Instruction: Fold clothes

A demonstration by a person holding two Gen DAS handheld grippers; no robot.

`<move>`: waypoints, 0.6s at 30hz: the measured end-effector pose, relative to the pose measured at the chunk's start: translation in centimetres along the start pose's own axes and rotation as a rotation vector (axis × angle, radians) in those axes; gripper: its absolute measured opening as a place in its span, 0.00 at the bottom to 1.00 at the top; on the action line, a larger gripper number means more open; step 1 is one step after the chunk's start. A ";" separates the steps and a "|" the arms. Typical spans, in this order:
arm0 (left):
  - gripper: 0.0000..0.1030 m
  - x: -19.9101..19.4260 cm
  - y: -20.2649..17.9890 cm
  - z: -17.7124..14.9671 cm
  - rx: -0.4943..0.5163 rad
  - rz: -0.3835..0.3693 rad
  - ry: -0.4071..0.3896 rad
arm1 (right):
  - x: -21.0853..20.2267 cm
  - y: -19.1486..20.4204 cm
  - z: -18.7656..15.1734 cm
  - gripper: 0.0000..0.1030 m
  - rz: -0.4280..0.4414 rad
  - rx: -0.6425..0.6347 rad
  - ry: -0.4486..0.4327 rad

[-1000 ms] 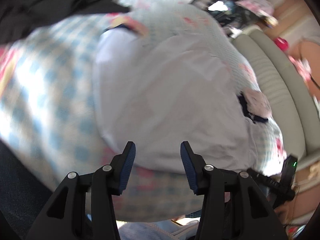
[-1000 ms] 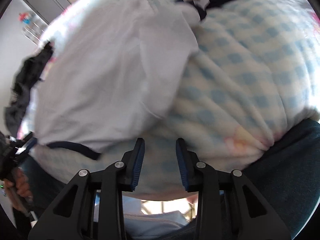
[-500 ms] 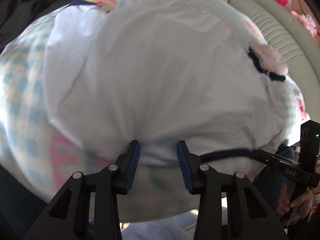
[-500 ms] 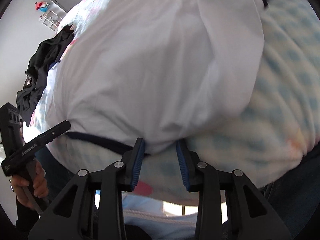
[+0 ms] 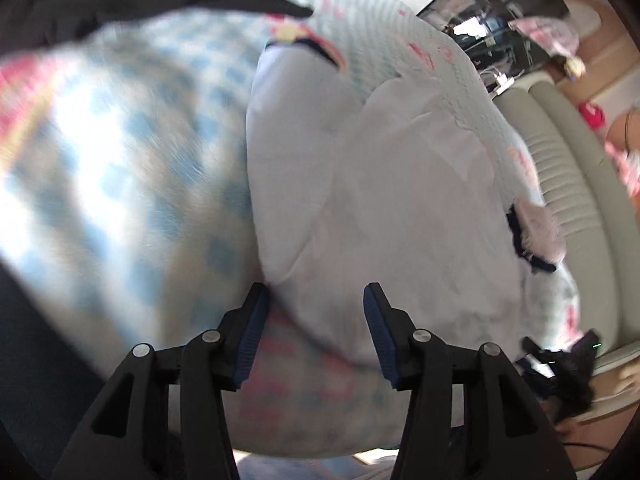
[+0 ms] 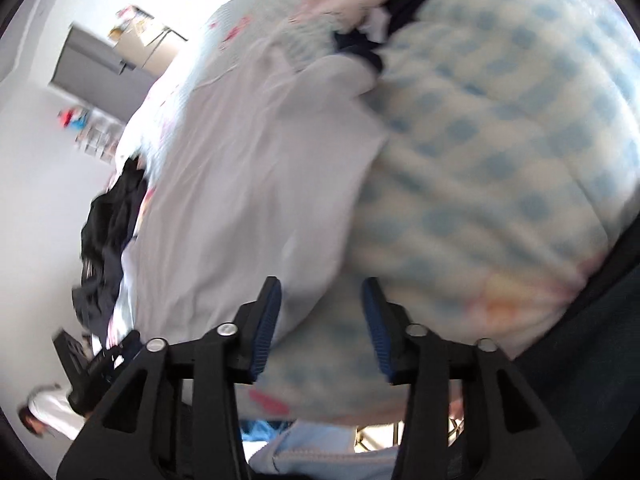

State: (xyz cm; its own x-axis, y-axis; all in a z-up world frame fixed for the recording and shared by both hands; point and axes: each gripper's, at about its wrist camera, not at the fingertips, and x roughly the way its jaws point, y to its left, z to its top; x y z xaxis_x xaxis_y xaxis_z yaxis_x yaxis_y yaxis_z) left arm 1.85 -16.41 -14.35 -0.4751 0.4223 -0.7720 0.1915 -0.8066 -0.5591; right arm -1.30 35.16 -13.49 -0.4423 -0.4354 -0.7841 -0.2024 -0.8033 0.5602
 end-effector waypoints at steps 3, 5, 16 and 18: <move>0.50 0.4 -0.1 0.9 0.010 -0.097 -0.011 | 2.4 0.8 1.5 0.45 0.060 -0.009 0.043; 0.49 1.0 -0.3 1.5 0.013 -0.131 -0.016 | 2.0 1.8 2.0 0.39 0.086 -0.039 0.044; 0.11 2.0 -2.4 2.2 0.054 -0.179 -0.033 | 4.1 6.4 2.0 0.22 0.015 -0.136 0.012; 0.11 3.5 -1.7 2.5 0.015 -0.177 0.012 | 4.6 6.7 2.2 0.23 -0.006 -0.149 0.012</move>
State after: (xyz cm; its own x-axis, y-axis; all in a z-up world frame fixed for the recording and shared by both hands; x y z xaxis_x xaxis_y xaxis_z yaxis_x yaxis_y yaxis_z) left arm -2.27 -14.62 -15.34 -0.4898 0.5632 -0.6655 0.0932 -0.7251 -0.6823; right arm -6.64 28.68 -12.69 -0.4309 -0.4348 -0.7908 -0.0723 -0.8568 0.5105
